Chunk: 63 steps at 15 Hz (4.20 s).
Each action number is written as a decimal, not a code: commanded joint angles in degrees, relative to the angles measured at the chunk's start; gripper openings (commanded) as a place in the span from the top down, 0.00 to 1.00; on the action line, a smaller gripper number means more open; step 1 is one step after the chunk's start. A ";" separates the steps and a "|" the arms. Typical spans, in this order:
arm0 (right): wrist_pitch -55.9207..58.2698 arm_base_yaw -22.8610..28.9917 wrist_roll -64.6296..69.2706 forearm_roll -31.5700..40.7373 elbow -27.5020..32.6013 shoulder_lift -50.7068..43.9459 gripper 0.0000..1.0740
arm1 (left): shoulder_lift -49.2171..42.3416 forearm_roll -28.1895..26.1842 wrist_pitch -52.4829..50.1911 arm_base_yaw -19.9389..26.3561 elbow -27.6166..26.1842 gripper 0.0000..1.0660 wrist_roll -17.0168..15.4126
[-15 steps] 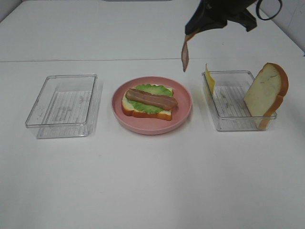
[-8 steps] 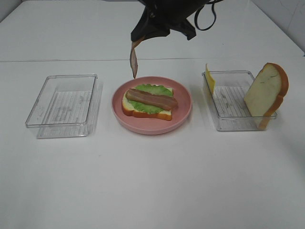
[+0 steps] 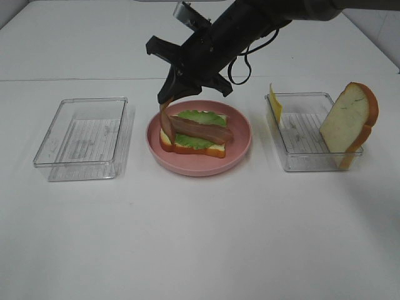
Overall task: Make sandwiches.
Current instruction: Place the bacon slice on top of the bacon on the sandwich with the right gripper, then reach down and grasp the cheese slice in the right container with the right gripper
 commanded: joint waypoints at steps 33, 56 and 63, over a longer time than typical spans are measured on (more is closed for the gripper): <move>-1.26 0.00 8.88 -34.61 -0.46 -4.07 0.12 | -1.20 -0.57 -0.23 -0.11 0.17 0.08 -0.34; 20.80 -14.04 14.50 -32.37 -21.31 10.49 0.16 | -1.20 -0.57 -0.23 -0.11 0.17 0.08 -0.29; 21.14 -14.15 14.78 -32.37 -21.31 12.32 0.32 | -1.20 -0.57 -0.23 -0.11 0.17 0.08 -0.29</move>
